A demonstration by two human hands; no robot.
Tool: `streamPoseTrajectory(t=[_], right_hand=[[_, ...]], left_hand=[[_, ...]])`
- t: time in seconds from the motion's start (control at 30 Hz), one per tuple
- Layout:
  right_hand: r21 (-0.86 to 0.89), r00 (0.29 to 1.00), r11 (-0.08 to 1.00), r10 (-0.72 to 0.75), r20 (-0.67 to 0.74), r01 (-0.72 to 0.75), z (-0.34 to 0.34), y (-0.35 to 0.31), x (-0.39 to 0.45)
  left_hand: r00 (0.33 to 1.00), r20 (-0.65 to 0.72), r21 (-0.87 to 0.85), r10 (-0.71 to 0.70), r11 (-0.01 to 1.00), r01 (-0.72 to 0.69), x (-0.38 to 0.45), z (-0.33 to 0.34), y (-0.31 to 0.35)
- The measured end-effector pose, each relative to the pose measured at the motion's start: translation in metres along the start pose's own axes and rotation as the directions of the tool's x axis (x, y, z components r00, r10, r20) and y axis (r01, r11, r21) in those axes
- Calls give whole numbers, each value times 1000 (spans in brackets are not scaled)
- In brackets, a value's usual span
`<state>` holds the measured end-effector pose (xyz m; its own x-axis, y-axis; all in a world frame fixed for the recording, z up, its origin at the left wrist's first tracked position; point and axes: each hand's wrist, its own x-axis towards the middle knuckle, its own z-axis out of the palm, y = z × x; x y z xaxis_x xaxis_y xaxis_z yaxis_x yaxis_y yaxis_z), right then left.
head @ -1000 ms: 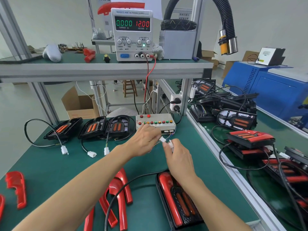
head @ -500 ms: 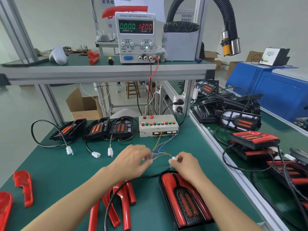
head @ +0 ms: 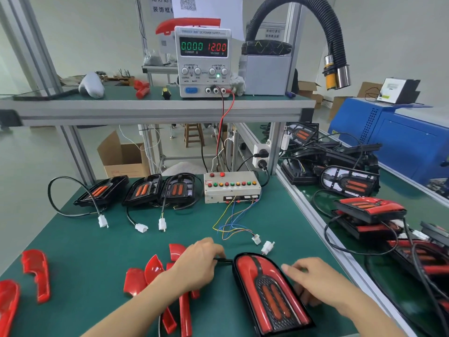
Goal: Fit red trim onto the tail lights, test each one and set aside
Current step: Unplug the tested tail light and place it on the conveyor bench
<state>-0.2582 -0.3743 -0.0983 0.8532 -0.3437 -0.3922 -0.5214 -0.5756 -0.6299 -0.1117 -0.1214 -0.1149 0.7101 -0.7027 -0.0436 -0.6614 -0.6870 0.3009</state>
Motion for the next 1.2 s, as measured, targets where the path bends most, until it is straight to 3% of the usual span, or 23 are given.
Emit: streamPoseTrajectory(t=[0.1, 0.2, 0.43, 0.57, 0.7, 0.9, 1.0, 1.1, 1.2], right_hand=[[188, 991, 982, -12, 130, -13, 2, 5, -14], [247, 990, 969, -26, 142, -10, 6, -2, -18], [348, 986, 937, -44, 158, -14, 24, -15, -20], [468, 988, 884, -92, 121, 25, 35, -19, -23], [420, 977, 908, -101, 190, 12, 39, -27, -31], [539, 984, 842, -73, 160, -25, 44, -26, -38], [519, 991, 855, -58, 120, -13, 46, -26, -47], [557, 999, 829, 39, 7, -36, 45, -20, -53], [623, 991, 782, 110, -78, -38, 32, -13, -67]], left_hand=[[999, 45, -100, 30, 995, -25, 7, -3, 1], [994, 106, -189, 37, 982, -16, 17, -9, 3], [946, 323, -492, -17, 851, 183, 38, -6, 14], [962, 271, -364, 10, 927, 93, 44, -2, 28], [965, 239, -366, 107, 930, -12, 47, 0, 46], [969, 108, -268, 220, 946, -185, 49, 7, 71], [951, 58, -215, 303, 934, -284, 45, 8, 82], [878, -194, -162, 437, 869, -468, 39, -2, 90], [774, -525, -276, 355, 788, -549, 27, -22, 92]])
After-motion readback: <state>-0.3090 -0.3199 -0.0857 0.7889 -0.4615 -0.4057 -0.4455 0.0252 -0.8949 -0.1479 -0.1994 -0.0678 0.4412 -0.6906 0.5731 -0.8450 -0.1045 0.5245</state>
